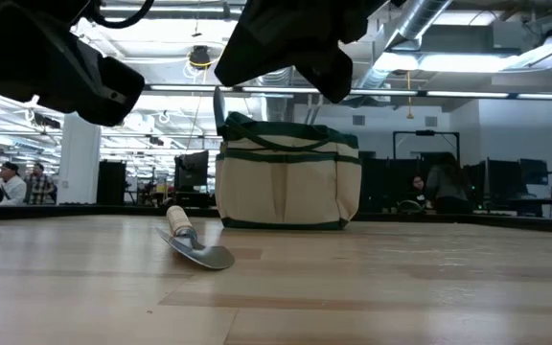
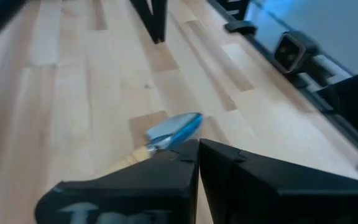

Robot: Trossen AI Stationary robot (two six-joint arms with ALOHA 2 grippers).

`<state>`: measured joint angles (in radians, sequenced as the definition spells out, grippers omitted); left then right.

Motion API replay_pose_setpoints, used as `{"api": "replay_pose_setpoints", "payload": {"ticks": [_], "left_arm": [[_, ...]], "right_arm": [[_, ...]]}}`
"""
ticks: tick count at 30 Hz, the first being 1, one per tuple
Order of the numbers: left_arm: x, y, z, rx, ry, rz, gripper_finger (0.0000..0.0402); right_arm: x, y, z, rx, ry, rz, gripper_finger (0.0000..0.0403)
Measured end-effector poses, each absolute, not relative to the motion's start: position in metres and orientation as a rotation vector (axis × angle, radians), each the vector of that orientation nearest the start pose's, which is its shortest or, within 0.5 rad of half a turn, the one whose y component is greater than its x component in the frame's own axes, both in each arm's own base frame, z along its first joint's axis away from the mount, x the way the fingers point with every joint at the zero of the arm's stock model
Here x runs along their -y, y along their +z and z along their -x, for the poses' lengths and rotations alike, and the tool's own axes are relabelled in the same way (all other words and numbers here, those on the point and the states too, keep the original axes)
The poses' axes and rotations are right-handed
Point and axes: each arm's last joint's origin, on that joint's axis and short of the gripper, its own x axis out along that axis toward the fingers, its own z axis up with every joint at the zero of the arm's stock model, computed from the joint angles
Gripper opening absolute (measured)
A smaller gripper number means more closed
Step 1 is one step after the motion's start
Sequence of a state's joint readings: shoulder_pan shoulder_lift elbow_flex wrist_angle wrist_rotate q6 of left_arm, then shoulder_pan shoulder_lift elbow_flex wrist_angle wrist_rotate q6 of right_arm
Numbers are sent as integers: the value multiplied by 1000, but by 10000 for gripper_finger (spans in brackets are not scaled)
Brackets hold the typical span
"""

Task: Pick & Place Garden tools in Gardening bag
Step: Put the trowel into the gardening bag

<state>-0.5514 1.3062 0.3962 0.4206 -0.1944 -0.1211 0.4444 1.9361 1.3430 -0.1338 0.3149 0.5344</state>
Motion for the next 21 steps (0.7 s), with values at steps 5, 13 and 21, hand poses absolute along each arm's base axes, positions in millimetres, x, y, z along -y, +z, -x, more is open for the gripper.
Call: {"api": "replay_pose_setpoints", "payload": {"ticks": [5, 13, 21], "left_arm": [[120, 156, -201, -498, -390, -4, 3], [124, 141, -210, -505, -353, 18, 3], [129, 112, -219, -558, -338, 40, 3]], "right_arm": [[-178, 200, -383, -685, -56, -266, 0], [-179, 200, -383, -685, -60, -280, 0], [-177, 199, -382, -697, -77, -302, 0]]}}
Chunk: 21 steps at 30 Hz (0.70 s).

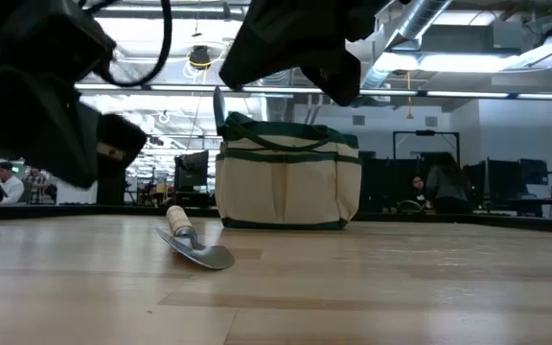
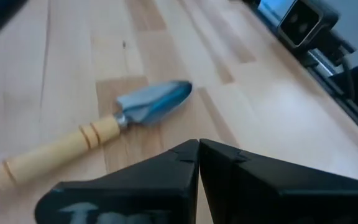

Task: Pick & Place Garden tools in Gardening bag
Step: Put the trowel into the gardening bag

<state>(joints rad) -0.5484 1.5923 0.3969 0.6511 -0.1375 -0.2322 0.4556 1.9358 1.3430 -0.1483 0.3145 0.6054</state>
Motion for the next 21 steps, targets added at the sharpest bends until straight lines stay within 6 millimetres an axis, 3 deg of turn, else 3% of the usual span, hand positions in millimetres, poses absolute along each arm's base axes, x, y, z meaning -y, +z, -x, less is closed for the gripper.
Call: {"api": "replay_pose_setpoints", "payload": {"ticks": [7, 15, 21], "left_arm": [[134, 101, -227, -557, -326, 104, 3], [139, 89, -259, -574, -285, 110, 3], [132, 83, -278, -568, -199, 114, 3]], "right_arm": [[-175, 194, -379, -748, -105, -299, 0], [-173, 194, -380, -747, -110, -300, 0], [-175, 192, -377, -774, -114, -287, 0]]}}
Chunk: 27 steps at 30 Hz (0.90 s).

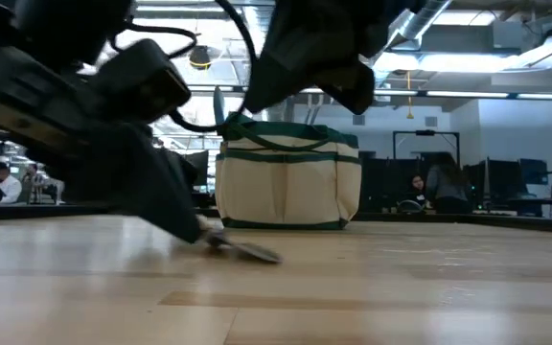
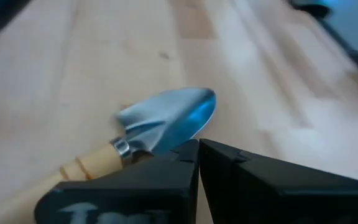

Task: Pick & Place Garden tools in Gardening bag
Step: Put the trowel into the gardening bag

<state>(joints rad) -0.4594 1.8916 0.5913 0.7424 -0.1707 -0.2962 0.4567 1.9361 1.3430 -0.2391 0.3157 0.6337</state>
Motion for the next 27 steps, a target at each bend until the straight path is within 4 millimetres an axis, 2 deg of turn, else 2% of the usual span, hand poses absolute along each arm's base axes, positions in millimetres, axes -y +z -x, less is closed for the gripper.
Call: {"api": "replay_pose_setpoints", "payload": {"ticks": [6, 9, 17, 21, 27], "left_arm": [[115, 86, -294, -539, -116, 125, 3], [109, 88, -299, -528, -94, 141, 3], [114, 88, -297, -528, -123, 143, 3], [117, 88, -296, -529, -131, 139, 3], [117, 87, -295, -539, -137, 137, 3]], "right_arm": [[-168, 180, -361, -959, -236, -322, 0], [-166, 179, -360, -971, -262, -304, 0], [-173, 179, -362, -965, -195, -348, 6], [-175, 161, -364, -1022, -182, -318, 43], [-178, 131, -370, -1065, -176, -250, 128]]}}
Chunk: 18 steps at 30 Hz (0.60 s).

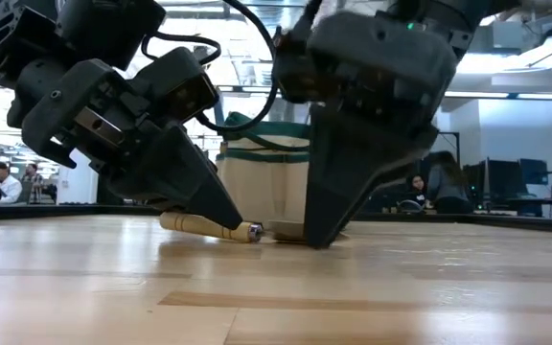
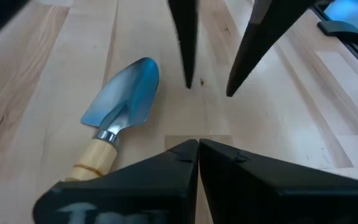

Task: Pick & Place Garden tools in Gardening bag
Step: Put the trowel into the gardening bag

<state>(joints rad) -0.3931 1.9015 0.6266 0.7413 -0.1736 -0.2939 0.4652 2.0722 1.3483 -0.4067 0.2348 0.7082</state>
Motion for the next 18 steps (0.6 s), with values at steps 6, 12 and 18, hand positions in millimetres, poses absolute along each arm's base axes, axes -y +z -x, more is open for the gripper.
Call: {"api": "replay_pose_setpoints", "payload": {"ticks": [6, 12, 18], "left_arm": [[117, 86, -294, -549, -138, 134, 3], [117, 86, -294, -549, -138, 134, 3], [117, 86, -294, -550, -140, 135, 3]], "right_arm": [[-181, 135, -376, -1055, -144, -220, 189], [-186, 157, -385, -1012, -64, -131, 192], [-183, 161, -385, -1035, -89, -76, 160]]}}
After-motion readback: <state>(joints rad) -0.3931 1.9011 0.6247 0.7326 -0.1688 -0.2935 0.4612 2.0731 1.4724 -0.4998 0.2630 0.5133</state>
